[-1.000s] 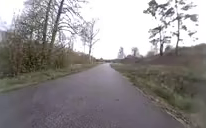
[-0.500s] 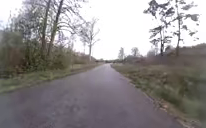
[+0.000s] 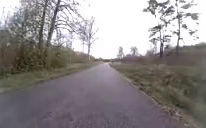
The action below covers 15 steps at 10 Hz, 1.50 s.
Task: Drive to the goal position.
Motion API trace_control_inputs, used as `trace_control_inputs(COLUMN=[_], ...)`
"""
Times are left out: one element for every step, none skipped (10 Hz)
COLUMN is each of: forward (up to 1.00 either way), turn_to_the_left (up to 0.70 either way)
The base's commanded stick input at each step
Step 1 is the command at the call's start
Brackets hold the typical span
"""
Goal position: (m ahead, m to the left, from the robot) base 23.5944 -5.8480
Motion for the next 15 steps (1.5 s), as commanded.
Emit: trace_control_inputs(forward=[0.70, 0.70, 0.70, 0.70, 0.70, 0.70, 0.70, 0.70, 0.70, 0.70, 0.70, 0.70, 0.70, 0.70, 0.70], turn_to_the_left=[0.00, 0.00, 0.00, 0.00, 0.00, 0.00, 0.00, 0.00, 0.00, 0.00, 0.00, 0.00, 0.00, 0.00, 0.00])
